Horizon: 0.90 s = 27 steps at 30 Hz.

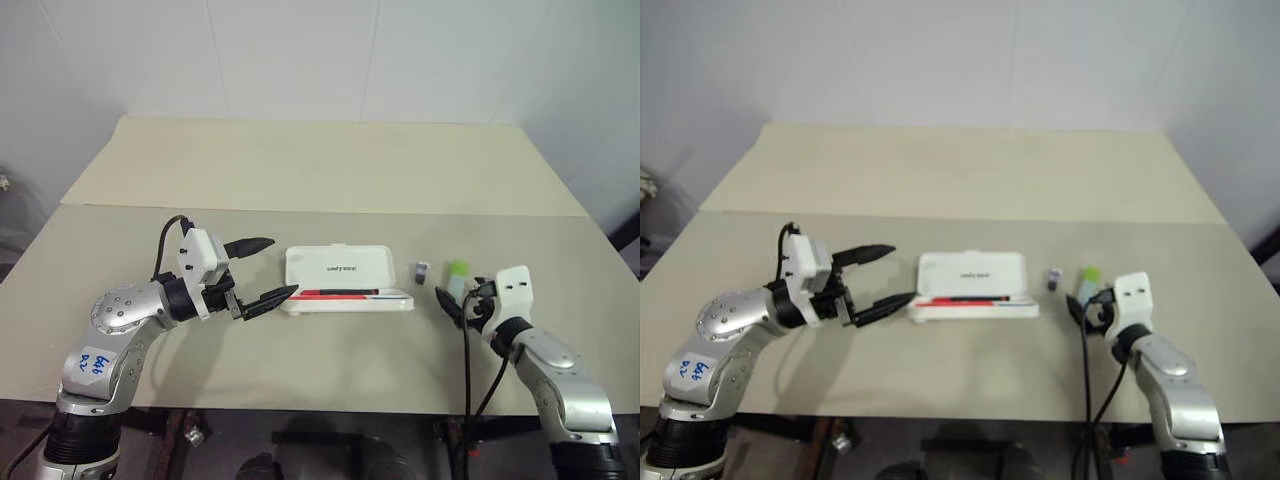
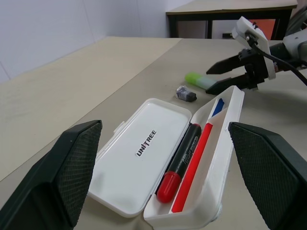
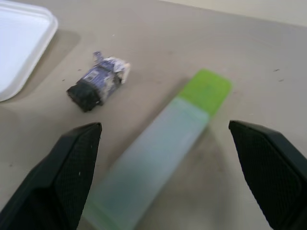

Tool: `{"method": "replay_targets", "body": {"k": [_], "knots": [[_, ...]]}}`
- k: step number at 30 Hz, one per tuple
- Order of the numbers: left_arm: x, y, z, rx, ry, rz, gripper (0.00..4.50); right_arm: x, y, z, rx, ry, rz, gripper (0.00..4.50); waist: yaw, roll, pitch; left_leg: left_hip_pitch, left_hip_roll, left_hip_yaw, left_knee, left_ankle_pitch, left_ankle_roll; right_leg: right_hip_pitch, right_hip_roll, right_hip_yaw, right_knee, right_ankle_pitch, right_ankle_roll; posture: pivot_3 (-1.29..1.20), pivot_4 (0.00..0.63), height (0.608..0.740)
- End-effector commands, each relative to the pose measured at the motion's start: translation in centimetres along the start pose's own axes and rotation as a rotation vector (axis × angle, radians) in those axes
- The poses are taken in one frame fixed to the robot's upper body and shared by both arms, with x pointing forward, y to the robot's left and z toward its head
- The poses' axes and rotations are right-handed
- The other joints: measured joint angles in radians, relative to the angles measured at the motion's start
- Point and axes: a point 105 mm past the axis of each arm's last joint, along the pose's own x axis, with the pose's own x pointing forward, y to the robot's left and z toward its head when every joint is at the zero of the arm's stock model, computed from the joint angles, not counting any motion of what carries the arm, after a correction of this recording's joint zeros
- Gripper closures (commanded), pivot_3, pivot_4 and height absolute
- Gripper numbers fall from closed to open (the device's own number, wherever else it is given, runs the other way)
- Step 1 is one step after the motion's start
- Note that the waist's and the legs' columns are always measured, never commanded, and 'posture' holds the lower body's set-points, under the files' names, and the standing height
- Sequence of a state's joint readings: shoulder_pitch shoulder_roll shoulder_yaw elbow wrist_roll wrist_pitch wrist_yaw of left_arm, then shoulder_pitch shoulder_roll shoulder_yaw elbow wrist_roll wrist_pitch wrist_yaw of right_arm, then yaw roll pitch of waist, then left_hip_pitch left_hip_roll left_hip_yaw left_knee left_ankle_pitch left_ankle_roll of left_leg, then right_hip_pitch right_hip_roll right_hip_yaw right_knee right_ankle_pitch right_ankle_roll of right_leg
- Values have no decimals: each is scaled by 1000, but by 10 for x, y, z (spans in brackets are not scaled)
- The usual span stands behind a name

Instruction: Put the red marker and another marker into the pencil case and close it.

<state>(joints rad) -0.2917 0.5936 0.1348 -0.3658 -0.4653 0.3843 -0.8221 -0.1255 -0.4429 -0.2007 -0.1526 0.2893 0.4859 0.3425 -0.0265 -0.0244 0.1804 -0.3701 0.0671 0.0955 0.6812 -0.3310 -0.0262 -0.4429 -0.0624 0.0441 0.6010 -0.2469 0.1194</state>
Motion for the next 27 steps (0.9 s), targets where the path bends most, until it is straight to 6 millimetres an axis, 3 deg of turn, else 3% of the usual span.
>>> {"method": "replay_targets", "body": {"k": [1,8,18,27], "knots": [[2,0,7,31,-28,-8,13,-1,4,-1,16,14,-5,0,-1,0,0,0,0,0,0,0,0,0,0,0,0,0,0,0,150,740],[2,1,8,31,-32,-5,13,9,18,3,34,25,23,0,-11,-1,-1,1,0,0,0,0,0,0,0,0,1,0,0,0,150,740],[2,0,9,34,-36,7,0,17,11,28,-1,-50,23,3408,-11,-1,-1,0,0,0,0,0,0,0,0,0,1,2,-1,0,150,740],[2,1,10,36,-47,7,0,26,16,112,-92,-314,148,3380,-10,0,0,0,0,0,-1,0,0,0,0,0,-1,2,-1,0,150,740]]}}
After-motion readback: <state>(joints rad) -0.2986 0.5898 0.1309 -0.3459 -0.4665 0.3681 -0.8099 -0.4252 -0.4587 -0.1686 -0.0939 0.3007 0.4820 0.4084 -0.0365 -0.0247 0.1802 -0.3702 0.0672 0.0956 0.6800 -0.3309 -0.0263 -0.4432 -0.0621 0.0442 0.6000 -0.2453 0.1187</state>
